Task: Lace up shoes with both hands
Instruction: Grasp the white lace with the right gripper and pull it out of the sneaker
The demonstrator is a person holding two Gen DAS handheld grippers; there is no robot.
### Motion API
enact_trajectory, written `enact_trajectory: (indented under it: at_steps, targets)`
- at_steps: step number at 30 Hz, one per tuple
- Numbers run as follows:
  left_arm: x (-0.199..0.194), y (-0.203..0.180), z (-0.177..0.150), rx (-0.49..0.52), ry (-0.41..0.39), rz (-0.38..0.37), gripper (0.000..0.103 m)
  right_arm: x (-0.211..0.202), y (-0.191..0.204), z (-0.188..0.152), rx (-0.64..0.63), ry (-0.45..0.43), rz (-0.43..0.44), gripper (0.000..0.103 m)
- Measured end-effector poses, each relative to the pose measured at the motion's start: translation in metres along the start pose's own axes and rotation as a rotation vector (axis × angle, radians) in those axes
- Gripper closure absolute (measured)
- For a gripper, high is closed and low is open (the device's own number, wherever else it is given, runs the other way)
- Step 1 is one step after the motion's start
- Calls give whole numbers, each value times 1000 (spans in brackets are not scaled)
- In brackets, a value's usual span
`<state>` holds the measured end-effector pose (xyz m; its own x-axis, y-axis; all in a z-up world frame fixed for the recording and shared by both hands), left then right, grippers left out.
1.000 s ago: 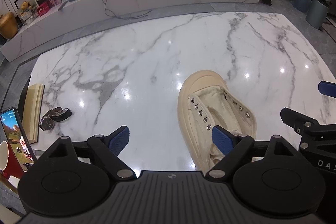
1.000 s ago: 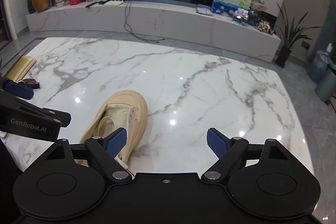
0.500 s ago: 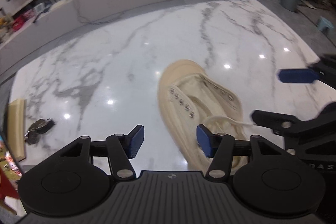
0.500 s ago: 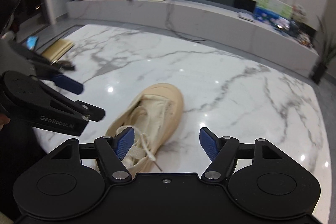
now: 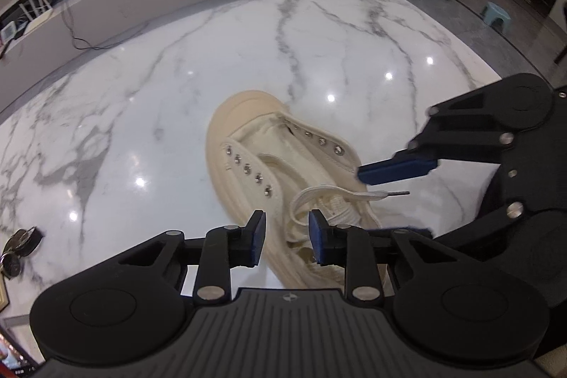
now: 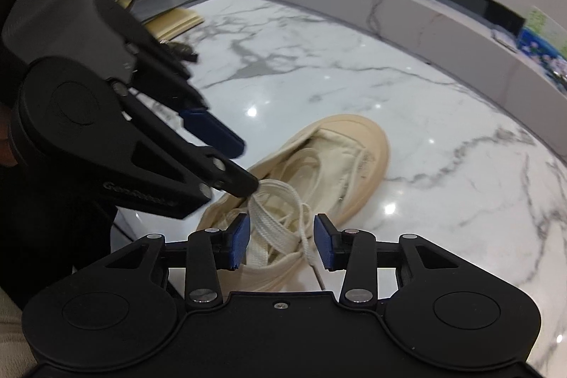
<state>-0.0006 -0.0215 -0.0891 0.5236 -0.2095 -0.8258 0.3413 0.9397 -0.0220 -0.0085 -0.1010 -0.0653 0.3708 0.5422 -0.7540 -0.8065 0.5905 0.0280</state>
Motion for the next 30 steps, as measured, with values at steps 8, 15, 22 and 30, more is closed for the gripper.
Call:
enact_trajectory:
  at_steps: [8, 15, 22, 30]
  targets:
    - [19, 18, -5, -51, 66, -19, 91, 27, -4, -2, -18, 56, 24, 72]
    - [22, 30, -5, -88, 75, -41, 91, 36, -7, -5, -17, 68, 34, 75]
    - [22, 31, -4, -85, 71, -41, 91, 36, -10, -5, -4, 59, 36, 98]
    - [6, 24, 3, -42, 26, -19, 88, -1, -33, 7, 36, -17, -72, 99]
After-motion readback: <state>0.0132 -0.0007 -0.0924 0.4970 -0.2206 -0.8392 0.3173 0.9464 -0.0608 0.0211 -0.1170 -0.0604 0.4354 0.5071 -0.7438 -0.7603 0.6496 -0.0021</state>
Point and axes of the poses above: each gripper's, at about its wrist camera, not at the fingertips, and x roughly the way its jaws point, y to its left, z to its top, the point moved 3 cm from there along x, roughly the way its jaws point, and after that the axes turned 6 degrees about -y, right-handed, at the moved point
